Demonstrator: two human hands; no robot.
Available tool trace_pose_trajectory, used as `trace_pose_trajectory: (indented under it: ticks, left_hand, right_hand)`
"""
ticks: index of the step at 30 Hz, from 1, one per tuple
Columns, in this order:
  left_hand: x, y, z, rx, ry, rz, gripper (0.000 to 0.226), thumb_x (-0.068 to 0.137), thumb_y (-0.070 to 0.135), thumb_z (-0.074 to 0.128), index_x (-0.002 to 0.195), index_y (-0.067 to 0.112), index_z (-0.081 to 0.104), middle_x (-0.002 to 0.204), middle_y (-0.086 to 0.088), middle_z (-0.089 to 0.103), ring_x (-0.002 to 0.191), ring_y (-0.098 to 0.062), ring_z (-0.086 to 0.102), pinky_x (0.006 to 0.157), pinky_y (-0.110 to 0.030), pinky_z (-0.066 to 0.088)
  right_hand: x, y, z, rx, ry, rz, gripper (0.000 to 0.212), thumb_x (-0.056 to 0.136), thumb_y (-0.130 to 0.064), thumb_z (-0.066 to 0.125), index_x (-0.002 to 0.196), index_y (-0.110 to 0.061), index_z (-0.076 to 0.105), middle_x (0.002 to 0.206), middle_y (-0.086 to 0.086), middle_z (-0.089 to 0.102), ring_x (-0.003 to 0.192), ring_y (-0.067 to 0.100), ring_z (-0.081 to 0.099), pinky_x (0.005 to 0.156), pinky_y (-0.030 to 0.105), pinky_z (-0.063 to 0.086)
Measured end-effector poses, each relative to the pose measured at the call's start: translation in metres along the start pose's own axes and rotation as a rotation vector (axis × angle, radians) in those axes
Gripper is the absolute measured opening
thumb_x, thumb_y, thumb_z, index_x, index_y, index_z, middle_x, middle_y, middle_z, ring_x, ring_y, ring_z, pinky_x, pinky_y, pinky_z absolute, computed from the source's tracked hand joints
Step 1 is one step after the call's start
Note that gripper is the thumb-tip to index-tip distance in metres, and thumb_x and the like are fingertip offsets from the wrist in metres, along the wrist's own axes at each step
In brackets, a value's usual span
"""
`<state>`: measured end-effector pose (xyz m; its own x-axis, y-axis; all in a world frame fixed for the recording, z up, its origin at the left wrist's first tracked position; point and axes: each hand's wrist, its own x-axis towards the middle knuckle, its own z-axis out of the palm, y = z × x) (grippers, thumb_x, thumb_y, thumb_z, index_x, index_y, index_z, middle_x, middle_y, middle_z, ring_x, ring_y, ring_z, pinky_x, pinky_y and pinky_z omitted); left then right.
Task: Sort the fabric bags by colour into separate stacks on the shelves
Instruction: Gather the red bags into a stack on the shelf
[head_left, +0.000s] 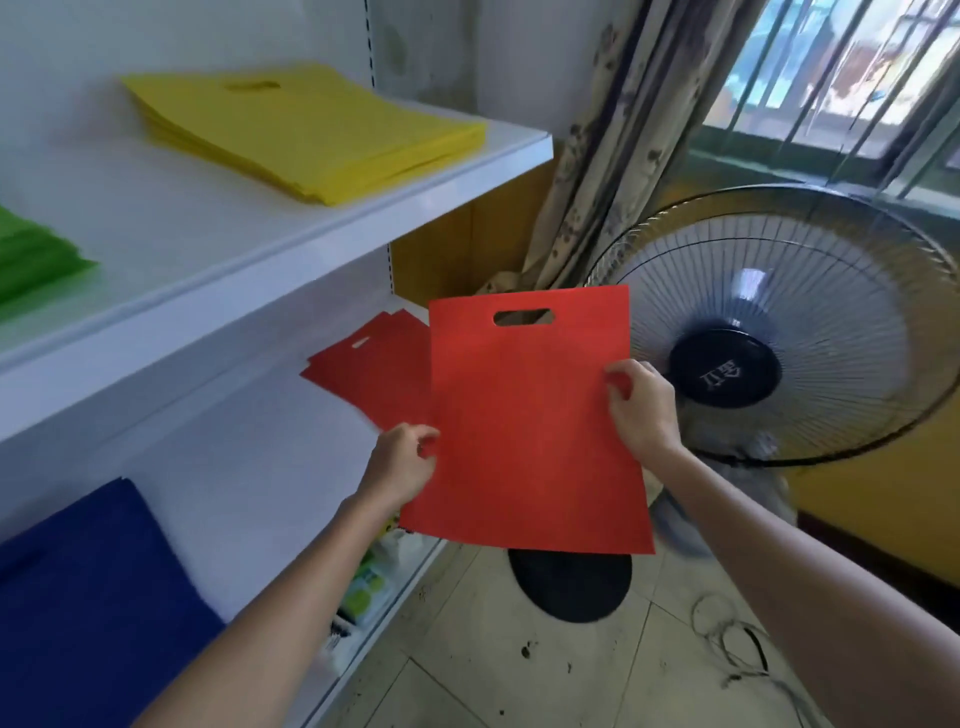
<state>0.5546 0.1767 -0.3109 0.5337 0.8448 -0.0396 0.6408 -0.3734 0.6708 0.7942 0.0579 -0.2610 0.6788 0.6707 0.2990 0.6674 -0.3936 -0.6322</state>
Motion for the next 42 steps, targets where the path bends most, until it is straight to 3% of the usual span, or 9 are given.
trace_pose_trajectory:
  ticks: [4,10,17,24,29,32,36,39,42]
  left_hand:
    - [0.034,-0.028,0.012,-0.012,-0.022,-0.066,0.033,0.086,0.008,0.055,0.118,0.013,0.063,0.115,-0.008,0.061,0.102,-0.02,0.057,0.082,-0.019,0.037]
    - [0.056,-0.061,0.029,-0.022,-0.033,-0.158,0.035,0.086,0.005,0.052,0.118,0.013,0.063,0.114,-0.007,0.06,0.098,-0.019,0.057,0.085,-0.022,0.04]
    - [0.071,-0.085,0.045,-0.075,0.142,-0.255,0.034,0.089,0.01,0.055,0.123,0.013,0.059,0.103,0.0,0.054,0.075,-0.008,0.05,0.072,-0.015,0.037]
    - [0.116,-0.116,0.067,-0.022,0.312,-0.416,0.036,0.09,0.011,0.055,0.126,0.009,0.056,0.12,-0.007,0.056,0.111,-0.019,0.053,0.093,-0.02,0.036]
    - [0.172,-0.114,0.084,-0.022,0.363,-0.486,0.044,0.089,0.01,0.054,0.133,0.007,0.049,0.126,-0.01,0.052,0.116,-0.024,0.05,0.101,-0.027,0.037]
    - [0.19,-0.115,0.092,0.069,0.362,-0.596,0.049,0.09,0.017,0.053,0.138,0.012,0.042,0.132,-0.008,0.047,0.122,-0.024,0.044,0.103,-0.033,0.038]
    - [0.195,-0.11,0.102,0.168,0.404,-0.84,0.046,0.092,0.029,0.052,0.135,0.014,0.041,0.13,-0.01,0.044,0.118,-0.027,0.046,0.093,-0.039,0.044]
    - [0.199,-0.106,0.109,0.07,0.466,-0.832,0.044,0.092,0.026,0.052,0.132,0.011,0.041,0.125,-0.012,0.046,0.112,-0.029,0.052,0.091,-0.04,0.045]
    - [0.199,-0.108,0.11,0.031,0.49,-0.803,0.046,0.093,0.025,0.051,0.135,0.012,0.039,0.124,-0.013,0.049,0.108,-0.031,0.055,0.093,-0.04,0.045]
  right_hand:
    - [0.024,0.013,0.044,-0.03,-0.093,0.06,0.027,0.088,-0.003,0.051,0.113,-0.006,0.063,0.114,0.008,0.059,0.103,0.024,0.056,0.089,0.026,0.04]
    - [0.042,0.024,0.098,-0.06,-0.249,0.119,0.036,0.089,-0.005,0.049,0.125,-0.005,0.056,0.127,0.008,0.052,0.115,0.023,0.05,0.086,0.018,0.032]
    - [0.093,0.036,0.177,-0.04,-0.379,0.012,0.031,0.093,-0.004,0.044,0.121,-0.006,0.057,0.125,0.007,0.051,0.111,0.025,0.053,0.094,0.033,0.045]
    - [0.18,0.023,0.283,-0.204,-0.653,-0.391,0.049,0.089,-0.008,0.046,0.137,-0.002,0.04,0.144,0.011,0.034,0.129,0.03,0.037,0.107,0.041,0.034]
    - [0.232,0.017,0.343,-0.412,-0.722,-0.645,0.06,0.09,-0.016,0.045,0.144,-0.006,0.021,0.15,0.007,0.016,0.131,0.03,0.023,0.103,0.045,0.029]
    - [0.24,0.021,0.365,-0.577,-0.772,-0.596,0.058,0.097,-0.022,0.035,0.147,-0.011,0.009,0.152,0.011,0.012,0.135,0.032,0.02,0.106,0.048,0.027]
    - [0.241,0.021,0.374,-0.603,-0.745,-0.485,0.046,0.099,-0.026,0.032,0.141,-0.008,0.024,0.142,0.015,0.032,0.129,0.035,0.028,0.101,0.048,0.031]
    - [0.249,0.026,0.374,-0.556,-0.758,-0.57,0.044,0.099,-0.023,0.033,0.141,-0.012,0.026,0.144,0.009,0.029,0.128,0.034,0.028,0.1,0.051,0.032]
    - [0.252,0.026,0.375,-0.553,-0.833,-0.664,0.051,0.099,-0.023,0.031,0.147,-0.023,0.013,0.153,0.0,0.014,0.133,0.031,0.022,0.099,0.055,0.033]
